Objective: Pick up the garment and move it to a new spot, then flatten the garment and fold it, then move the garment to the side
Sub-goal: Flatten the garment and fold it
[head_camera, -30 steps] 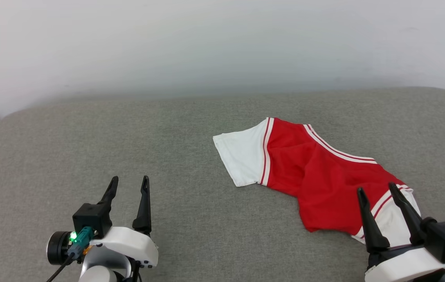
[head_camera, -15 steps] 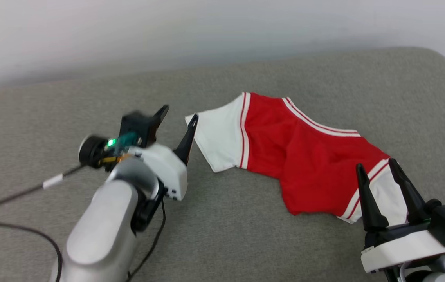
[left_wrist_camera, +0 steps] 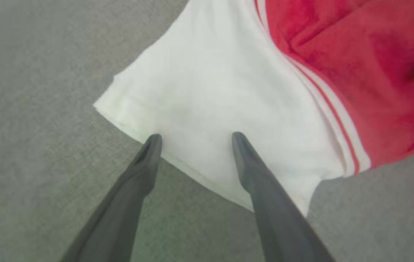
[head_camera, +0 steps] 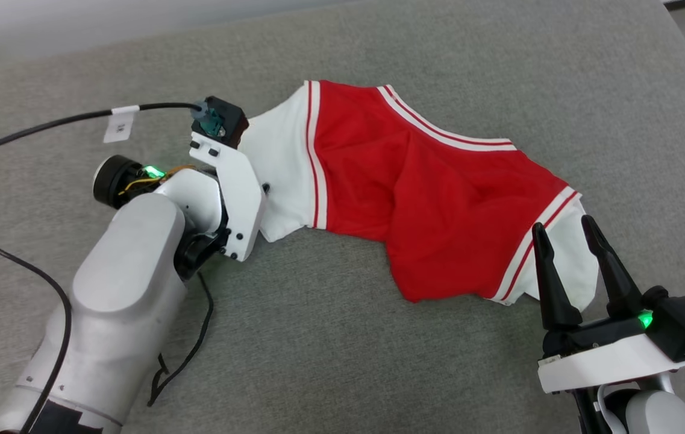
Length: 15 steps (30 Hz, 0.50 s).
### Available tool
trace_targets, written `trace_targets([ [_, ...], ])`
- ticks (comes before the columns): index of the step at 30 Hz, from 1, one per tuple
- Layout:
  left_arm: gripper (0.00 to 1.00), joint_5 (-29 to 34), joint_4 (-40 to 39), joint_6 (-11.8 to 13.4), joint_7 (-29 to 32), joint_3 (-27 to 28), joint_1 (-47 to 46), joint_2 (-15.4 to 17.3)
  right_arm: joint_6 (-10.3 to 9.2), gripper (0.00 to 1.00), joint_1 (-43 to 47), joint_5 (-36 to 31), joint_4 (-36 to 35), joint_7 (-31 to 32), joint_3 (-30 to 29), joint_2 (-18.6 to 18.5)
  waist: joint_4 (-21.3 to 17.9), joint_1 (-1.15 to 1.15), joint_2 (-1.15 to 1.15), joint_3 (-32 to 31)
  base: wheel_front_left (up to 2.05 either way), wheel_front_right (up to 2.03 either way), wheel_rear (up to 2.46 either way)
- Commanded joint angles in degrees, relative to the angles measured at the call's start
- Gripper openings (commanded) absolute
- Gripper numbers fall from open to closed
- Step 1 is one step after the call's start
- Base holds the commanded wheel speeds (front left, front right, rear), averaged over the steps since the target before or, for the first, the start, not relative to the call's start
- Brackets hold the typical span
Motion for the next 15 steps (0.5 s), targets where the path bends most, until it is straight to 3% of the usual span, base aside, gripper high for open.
trace_targets([
  [1, 1.0, -0.8, 1.5, -0.2, 2.5, -1.0, -0.7, 0.4, -0.02, 1.0, -0.9, 0.5, 0.7, -0.9, 0.2, 0.2, -1.6, -0.01, 0.0, 1.9, 0.0, 0.0, 0.0],
  [5, 1.0, -2.1, 5.5, -0.2, 8.3, -4.0, 1.0, 0.5, -0.02, 1.0, -1.8, 1.2, 2.0, -1.9, 0.7, 0.3, -1.9, -0.01, 0.0, 2.6, 0.0, 0.0, 0.0],
  [6, 0.55, -2.7, 6.1, -0.3, 9.6, -5.0, 1.5, 0.2, -0.02, 1.0, -1.9, 1.6, 2.3, -2.0, 0.8, 0.3, -1.8, -0.01, 0.0, 2.8, 0.0, 0.0, 0.0],
  [8, 0.0, -4.0, 6.3, -0.4, 11.6, -7.2, 2.6, -0.3, -0.02, 1.0, -2.3, 1.9, 2.8, -2.3, 1.1, 0.3, -1.8, -0.01, 0.0, 3.0, 0.0, 0.0, 0.0],
  [10, 0.0, -4.7, 6.0, -0.5, 11.9, -8.1, 2.9, -0.3, -0.02, 1.0, -2.5, 1.9, 3.0, -2.3, 1.2, 0.3, -1.7, -0.01, 0.0, 3.0, 0.0, 0.0, 0.0],
  [15, 0.0, -3.5, 4.0, -0.3, 4.7, -8.6, 0.7, 1.1, -0.02, 1.0, -2.6, 2.2, 3.7, -2.5, 0.9, 0.3, -0.6, -0.01, 0.0, 2.5, 0.0, 0.0, 0.0],
])
